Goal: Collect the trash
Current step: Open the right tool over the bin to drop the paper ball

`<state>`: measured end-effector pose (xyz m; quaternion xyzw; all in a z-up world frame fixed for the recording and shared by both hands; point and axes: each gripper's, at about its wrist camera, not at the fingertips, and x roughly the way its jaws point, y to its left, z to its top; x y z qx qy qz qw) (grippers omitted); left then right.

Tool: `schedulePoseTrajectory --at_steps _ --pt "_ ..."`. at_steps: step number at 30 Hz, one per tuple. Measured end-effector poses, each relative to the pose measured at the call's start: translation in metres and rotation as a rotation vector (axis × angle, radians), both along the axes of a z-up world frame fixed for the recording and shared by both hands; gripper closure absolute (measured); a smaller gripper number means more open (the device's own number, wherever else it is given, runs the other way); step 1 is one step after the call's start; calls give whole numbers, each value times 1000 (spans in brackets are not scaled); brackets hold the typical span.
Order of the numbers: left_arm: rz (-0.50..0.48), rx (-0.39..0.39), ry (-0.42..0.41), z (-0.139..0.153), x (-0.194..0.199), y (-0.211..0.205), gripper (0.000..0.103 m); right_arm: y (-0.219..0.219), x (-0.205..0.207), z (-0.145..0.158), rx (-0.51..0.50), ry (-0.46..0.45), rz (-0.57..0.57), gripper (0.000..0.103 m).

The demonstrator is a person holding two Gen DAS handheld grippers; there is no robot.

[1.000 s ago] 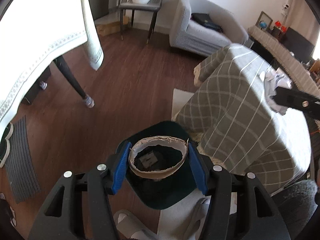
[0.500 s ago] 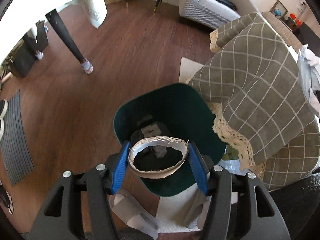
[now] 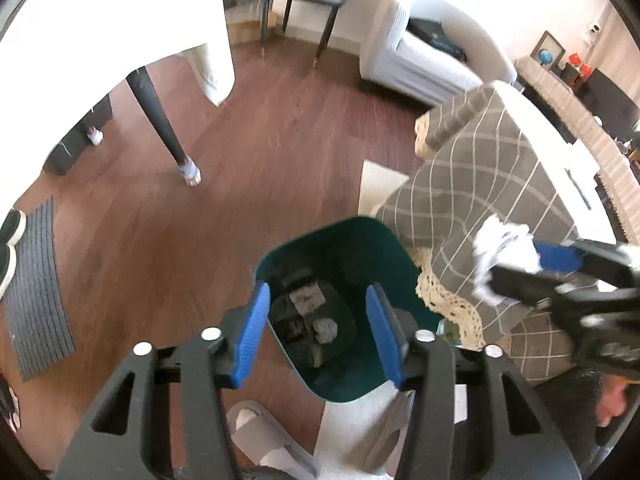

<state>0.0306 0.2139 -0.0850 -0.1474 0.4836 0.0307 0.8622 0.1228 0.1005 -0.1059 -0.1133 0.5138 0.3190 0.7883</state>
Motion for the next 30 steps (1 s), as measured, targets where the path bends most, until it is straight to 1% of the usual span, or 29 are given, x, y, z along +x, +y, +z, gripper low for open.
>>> schedulePoseTrajectory --at_steps 3,8,9,11,18,23,26,27,29,30 --pt "5 13 -44 18 -6 3 60 2 -2 -8 -1 12 -1 58" --pt "4 27 -119 52 -14 1 65 5 -3 -21 -13 27 3 58" --pt "2 28 -128 55 -14 1 67 6 -2 -25 -16 33 2 58" --pt "-1 29 -158 70 -17 0 70 7 -2 -32 -25 42 4 58" --pt "-8 37 -239 112 -23 -4 70 14 4 -59 -61 75 30 58" --pt "-28 56 -273 131 -25 -12 70 16 10 -74 -81 84 27 55" --pt "-33 66 -285 140 -25 -18 70 14 10 -76 -70 92 20 54" --pt "-35 66 -289 142 -26 -18 70 14 10 -75 -67 91 20 53" --pt "-41 71 -299 149 -27 -22 70 12 10 -73 -53 89 20 47" --pt "-43 76 -302 152 -27 -24 70 10 10 -71 -45 87 20 46"
